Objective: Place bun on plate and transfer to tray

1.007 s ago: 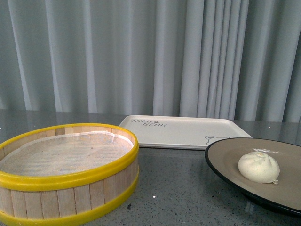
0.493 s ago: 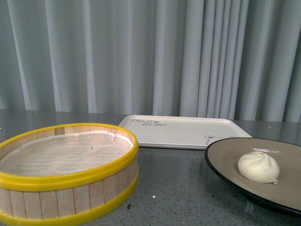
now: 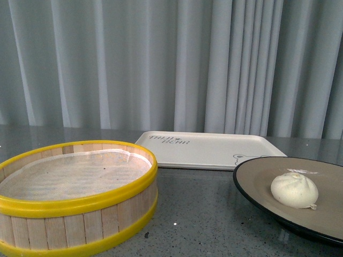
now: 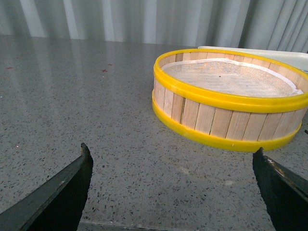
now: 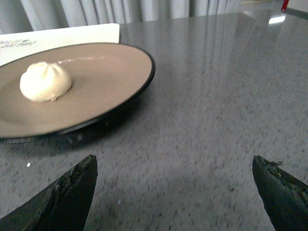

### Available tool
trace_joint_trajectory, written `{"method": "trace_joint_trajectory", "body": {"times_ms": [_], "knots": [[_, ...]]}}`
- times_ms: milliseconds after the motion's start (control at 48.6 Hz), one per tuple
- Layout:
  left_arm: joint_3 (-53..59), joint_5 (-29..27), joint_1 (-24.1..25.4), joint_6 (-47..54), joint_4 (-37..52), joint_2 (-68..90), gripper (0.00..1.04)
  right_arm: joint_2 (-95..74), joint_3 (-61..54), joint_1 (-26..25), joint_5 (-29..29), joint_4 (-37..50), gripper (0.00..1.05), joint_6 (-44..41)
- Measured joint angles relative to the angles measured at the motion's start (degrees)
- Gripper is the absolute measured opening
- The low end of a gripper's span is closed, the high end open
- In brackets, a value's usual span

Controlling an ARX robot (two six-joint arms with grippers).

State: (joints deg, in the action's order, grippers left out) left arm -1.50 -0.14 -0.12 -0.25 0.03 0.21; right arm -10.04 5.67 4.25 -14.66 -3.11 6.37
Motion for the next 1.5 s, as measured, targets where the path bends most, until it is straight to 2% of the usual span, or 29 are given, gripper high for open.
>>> {"method": "trace_joint_trajectory", "body": {"times_ms": [103, 226, 308, 452, 576, 699, 884, 1048, 1501], "knots": [[0.00, 0.15, 0.02, 0.00, 0.00, 0.02, 0.98, -7.50, 8.63, -0.81, 5.29, -1.88, 0.96, -7.43], [0.00, 0.13, 0.00, 0.00, 0.00, -0.04, 0.98, -10.25, 16.83, -3.30, 12.72, -8.61, 0.96, -21.51], [0.00, 0.13, 0.00, 0.00, 0.00, -0.02, 0.98, -12.81, 22.73, -6.51, 17.73, -18.23, 0.96, -37.07], [0.00, 0.13, 0.00, 0.00, 0.00, -0.02, 0.98, -17.33, 25.88, -10.82, 23.65, -25.77, 0.96, -60.76], [0.00, 0.13, 0.00, 0.00, 0.00, -0.02, 0.98, -20.92, 26.84, -11.19, 24.70, -26.47, 0.96, -74.40], [0.00, 0.13, 0.00, 0.00, 0.00, -0.02, 0.98, -26.99, 27.10, -8.94, 26.03, -19.87, 0.96, -89.57], [0.00, 0.13, 0.00, 0.00, 0.00, -0.02, 0.98, -34.64, 28.33, -4.81, 26.80, -17.86, 0.96, -96.19], [0.00, 0.13, 0.02, 0.00, 0.00, -0.02, 0.98, -37.90, 28.39, -2.29, 26.56, -14.64, 0.96, -97.57], [0.00, 0.13, 0.02, 0.00, 0.00, -0.02, 0.98, -47.15, 28.46, -1.99, 27.80, -5.64, 0.96, -98.14]]}}
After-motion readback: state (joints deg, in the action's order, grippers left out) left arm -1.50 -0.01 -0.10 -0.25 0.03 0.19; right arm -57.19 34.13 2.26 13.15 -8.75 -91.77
